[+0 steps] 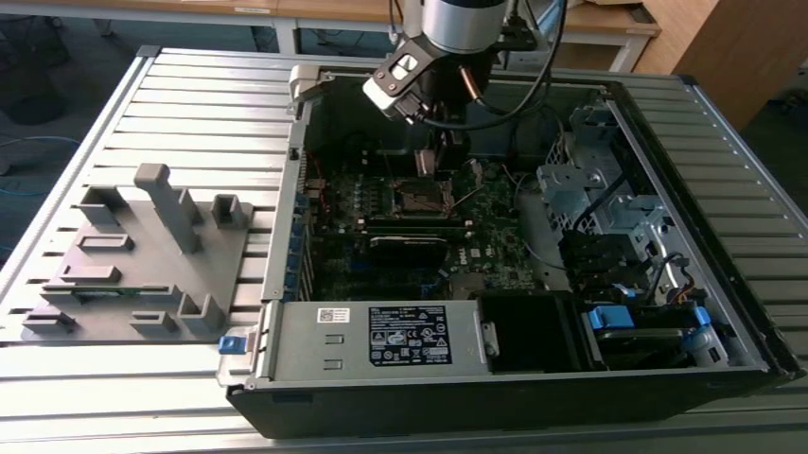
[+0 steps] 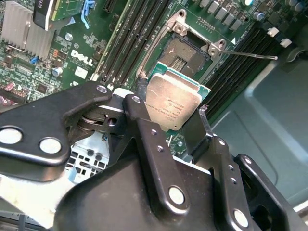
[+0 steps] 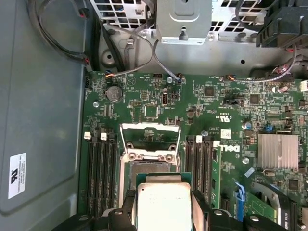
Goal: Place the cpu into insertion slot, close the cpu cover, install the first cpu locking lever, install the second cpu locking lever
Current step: 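Place the cpu into insertion slot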
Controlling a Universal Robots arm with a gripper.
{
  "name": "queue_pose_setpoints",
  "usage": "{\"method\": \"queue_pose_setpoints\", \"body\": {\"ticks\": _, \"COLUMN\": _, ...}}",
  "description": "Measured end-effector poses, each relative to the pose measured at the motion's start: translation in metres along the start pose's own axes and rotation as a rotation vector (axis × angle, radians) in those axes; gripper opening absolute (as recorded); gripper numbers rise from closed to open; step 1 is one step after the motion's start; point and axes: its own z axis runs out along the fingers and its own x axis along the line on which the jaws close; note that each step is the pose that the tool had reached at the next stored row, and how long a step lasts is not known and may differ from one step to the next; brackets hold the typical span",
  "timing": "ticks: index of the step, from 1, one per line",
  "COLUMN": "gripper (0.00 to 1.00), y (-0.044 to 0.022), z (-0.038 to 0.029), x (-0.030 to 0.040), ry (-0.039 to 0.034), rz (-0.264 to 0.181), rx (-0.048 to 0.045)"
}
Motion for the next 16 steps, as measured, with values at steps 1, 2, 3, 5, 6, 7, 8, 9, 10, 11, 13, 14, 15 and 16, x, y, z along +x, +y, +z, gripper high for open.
{"method": "queue_pose_setpoints", "body": {"ticks": 1, "gripper": 0.54, "y": -0.0004, "z": 0.0011, "x": 0.0, "ry": -0.0001, "rz": 0.0, "rx": -0.0029}}
{"method": "queue_pose_setpoints", "body": {"ticks": 2, "gripper": 0.54, "y": -0.0007, "z": 0.0024, "x": -0.0001, "ry": -0.0002, "rz": 0.0, "rx": -0.006}}
{"method": "queue_pose_setpoints", "body": {"ticks": 3, "gripper": 0.54, "y": -0.0011, "z": 0.0036, "x": -0.0001, "ry": -0.0002, "rz": 0.0, "rx": -0.0087}}
{"method": "queue_pose_setpoints", "body": {"ticks": 5, "gripper": 0.54, "y": -0.0018, "z": 0.0062, "x": -0.0002, "ry": -0.0004, "rz": -0.001, "rx": -0.0136}}
{"method": "queue_pose_setpoints", "body": {"ticks": 6, "gripper": 0.54, "y": -0.0023, "z": 0.0077, "x": -0.0002, "ry": -0.0004, "rz": -0.001, "rx": -0.0158}}
{"method": "queue_pose_setpoints", "body": {"ticks": 7, "gripper": 0.54, "y": -0.0028, "z": 0.0091, "x": -0.0003, "ry": -0.0004, "rz": -0.001, "rx": -0.0177}}
{"method": "queue_pose_setpoints", "body": {"ticks": 8, "gripper": 0.54, "y": -0.0034, "z": 0.0108, "x": -0.0003, "ry": -0.0005, "rz": -0.002, "rx": -0.0195}}
{"method": "queue_pose_setpoints", "body": {"ticks": 9, "gripper": 0.54, "y": -0.0038, "z": 0.0121, "x": -0.0003, "ry": -0.0004, "rz": -0.002, "rx": -0.021}}
{"method": "queue_pose_setpoints", "body": {"ticks": 10, "gripper": 0.54, "y": -0.0041, "z": 0.0129, "x": -0.0003, "ry": -0.0004, "rz": -0.002, "rx": -0.0212}}
{"method": "queue_pose_setpoints", "body": {"ticks": 11, "gripper": 0.54, "y": -0.0041, "z": 0.013, "x": -0.0004, "ry": -0.0007, "rz": -0.002, "rx": -0.0211}}
{"method": "queue_pose_setpoints", "body": {"ticks": 13, "gripper": 0.54, "y": -0.0041, "z": 0.013, "x": -0.0004, "ry": -0.0008, "rz": -0.002, "rx": -0.0211}}
{"method": "queue_pose_setpoints", "body": {"ticks": 14, "gripper": 0.54, "y": -0.0042, "z": 0.0131, "x": -0.0004, "ry": -0.0009, "rz": -0.002, "rx": -0.0211}}
{"method": "queue_pose_setpoints", "body": {"ticks": 15, "gripper": 0.54, "y": -0.0042, "z": 0.0131, "x": -0.0004, "ry": -0.0007, "rz": -0.002, "rx": -0.0212}}
{"method": "queue_pose_setpoints", "body": {"ticks": 16, "gripper": 0.54, "y": -0.0042, "z": 0.0133, "x": -0.0004, "ry": -0.0007, "rz": -0.002, "rx": -0.0213}}
